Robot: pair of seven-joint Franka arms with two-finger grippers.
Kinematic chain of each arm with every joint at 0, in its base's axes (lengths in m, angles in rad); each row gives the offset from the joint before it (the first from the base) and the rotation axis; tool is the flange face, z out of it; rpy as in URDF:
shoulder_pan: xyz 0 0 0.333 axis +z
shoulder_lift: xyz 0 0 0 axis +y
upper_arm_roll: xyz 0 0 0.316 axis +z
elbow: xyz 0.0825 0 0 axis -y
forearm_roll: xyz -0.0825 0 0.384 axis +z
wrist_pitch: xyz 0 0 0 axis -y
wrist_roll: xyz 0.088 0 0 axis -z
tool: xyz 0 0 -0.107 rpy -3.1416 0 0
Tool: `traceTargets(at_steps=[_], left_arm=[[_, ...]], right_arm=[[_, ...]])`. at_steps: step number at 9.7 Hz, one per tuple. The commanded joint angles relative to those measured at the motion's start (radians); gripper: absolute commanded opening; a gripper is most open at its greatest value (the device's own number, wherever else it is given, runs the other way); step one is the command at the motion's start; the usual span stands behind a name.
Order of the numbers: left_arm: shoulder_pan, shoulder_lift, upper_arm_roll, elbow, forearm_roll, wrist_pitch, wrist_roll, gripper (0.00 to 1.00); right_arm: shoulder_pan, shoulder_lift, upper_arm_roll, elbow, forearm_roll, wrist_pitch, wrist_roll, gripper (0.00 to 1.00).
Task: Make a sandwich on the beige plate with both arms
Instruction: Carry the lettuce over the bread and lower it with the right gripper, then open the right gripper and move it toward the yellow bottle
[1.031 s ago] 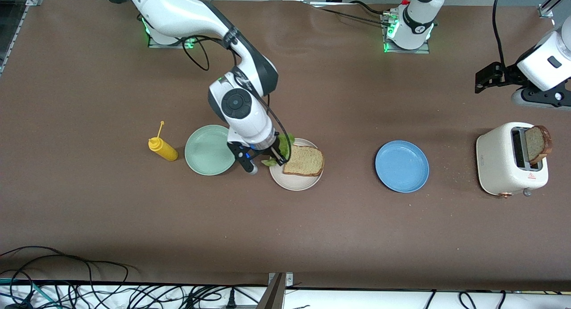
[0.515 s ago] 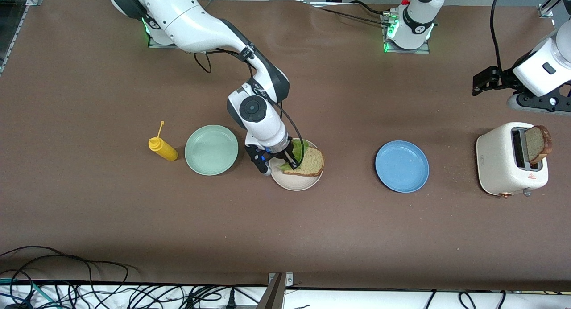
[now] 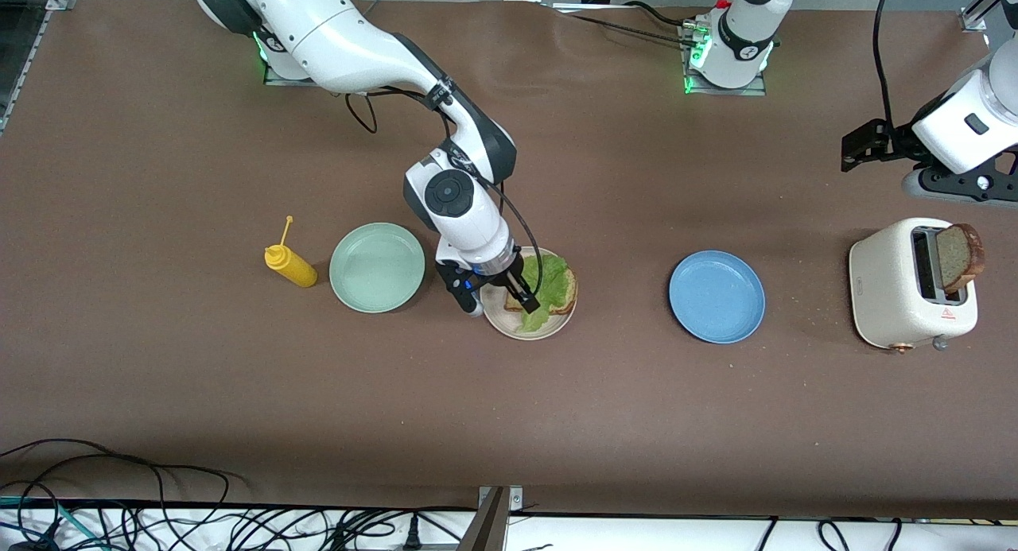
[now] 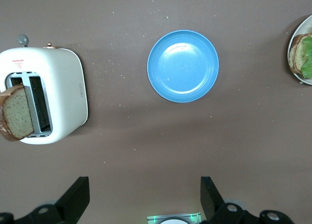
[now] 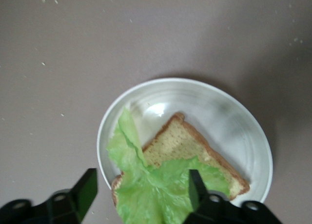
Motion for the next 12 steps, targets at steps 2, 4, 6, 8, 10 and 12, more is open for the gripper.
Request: traceTargets(at_steps=[2, 4, 6, 8, 10, 12], left_arm=[[-0.001, -0.005, -0.009, 0.003, 0.022, -0.007, -0.002, 1.00], [-0.001, -0.005, -0.009, 0.003, 0.022, -0.007, 0.000, 1.00], [-0.003, -0.005, -0.009, 0.003, 0.022, -0.007, 0.000, 1.00], [0.000, -0.005, -0.009, 0.003, 0.022, -0.007, -0.003, 1.00], [0.010, -0.003, -0.009, 0.001, 0.024, -0.007, 0.001, 1.00], [0.005, 0.000, -0.011, 0.001, 0.024, -0.007, -0.014, 1.00]], right_arm=[[-0.010, -0.081, -0.055, 0.012, -0.044, -0.168, -0.060, 1.00], [-0.074, -0.156, -0.053, 0.010, -0.037, -0.288, -0.248, 1.00], [-0.126, -0.226, -0.076, 0.001, -0.041, -0.423, -0.437, 1.00], [-0.152, -0.282, -0.134, -0.005, -0.035, -0.590, -0.645, 1.00], [-0.174, -0.320, -0.208, -0.007, -0.032, -0.759, -0.936, 1.00], [-0.182, -0.346, -0.295, -0.024, -0.032, -0.879, -1.198, 1.00]])
